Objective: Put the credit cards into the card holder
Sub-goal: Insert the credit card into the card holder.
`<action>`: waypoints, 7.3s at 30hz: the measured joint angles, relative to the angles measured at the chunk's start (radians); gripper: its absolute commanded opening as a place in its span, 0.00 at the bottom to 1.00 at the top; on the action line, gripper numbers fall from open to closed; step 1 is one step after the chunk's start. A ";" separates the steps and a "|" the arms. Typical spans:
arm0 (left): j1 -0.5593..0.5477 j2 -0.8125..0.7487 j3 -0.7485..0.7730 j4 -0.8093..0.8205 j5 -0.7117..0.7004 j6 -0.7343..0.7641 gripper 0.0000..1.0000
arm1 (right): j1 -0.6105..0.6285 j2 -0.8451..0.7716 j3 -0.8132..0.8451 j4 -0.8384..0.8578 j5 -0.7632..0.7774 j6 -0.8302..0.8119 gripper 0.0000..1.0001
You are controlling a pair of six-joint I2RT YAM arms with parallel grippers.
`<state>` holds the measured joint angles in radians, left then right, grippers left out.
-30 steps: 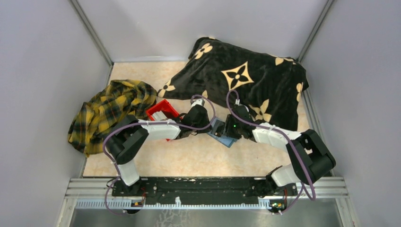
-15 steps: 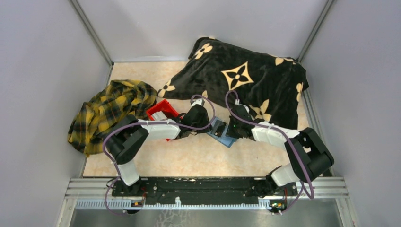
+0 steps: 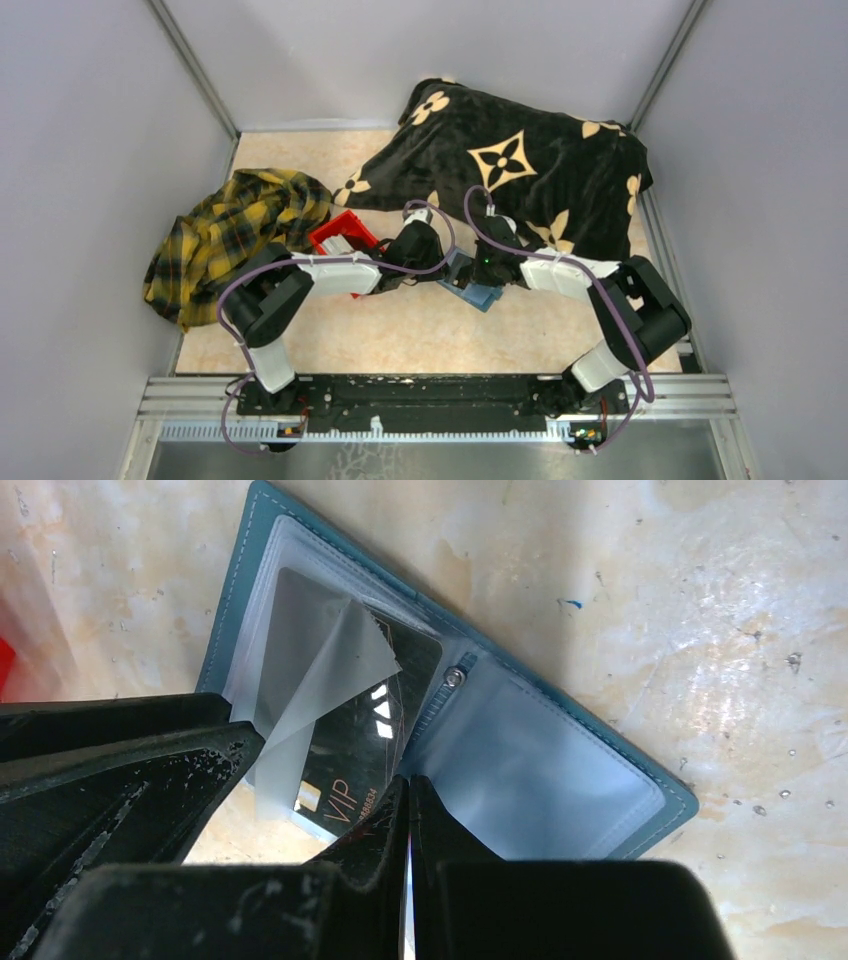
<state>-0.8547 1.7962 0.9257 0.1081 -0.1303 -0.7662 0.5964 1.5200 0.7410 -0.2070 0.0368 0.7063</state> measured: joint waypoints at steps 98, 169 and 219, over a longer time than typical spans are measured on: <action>-0.206 -0.152 -0.160 -0.057 -0.169 -0.175 0.40 | 0.084 0.143 0.168 -0.063 0.090 -0.075 0.00; -0.181 -0.184 -0.212 -0.035 -0.325 -0.156 0.42 | 0.175 0.157 0.185 -0.064 0.180 -0.119 0.05; -0.158 -0.100 -0.144 -0.029 -0.334 -0.236 0.37 | 0.128 0.033 0.079 -0.066 0.040 -0.032 0.30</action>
<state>-1.0126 1.6962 0.7815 0.0792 -0.4644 -1.0019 0.7242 1.5528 0.8196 -0.2733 0.0765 0.6743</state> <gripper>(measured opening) 0.372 0.299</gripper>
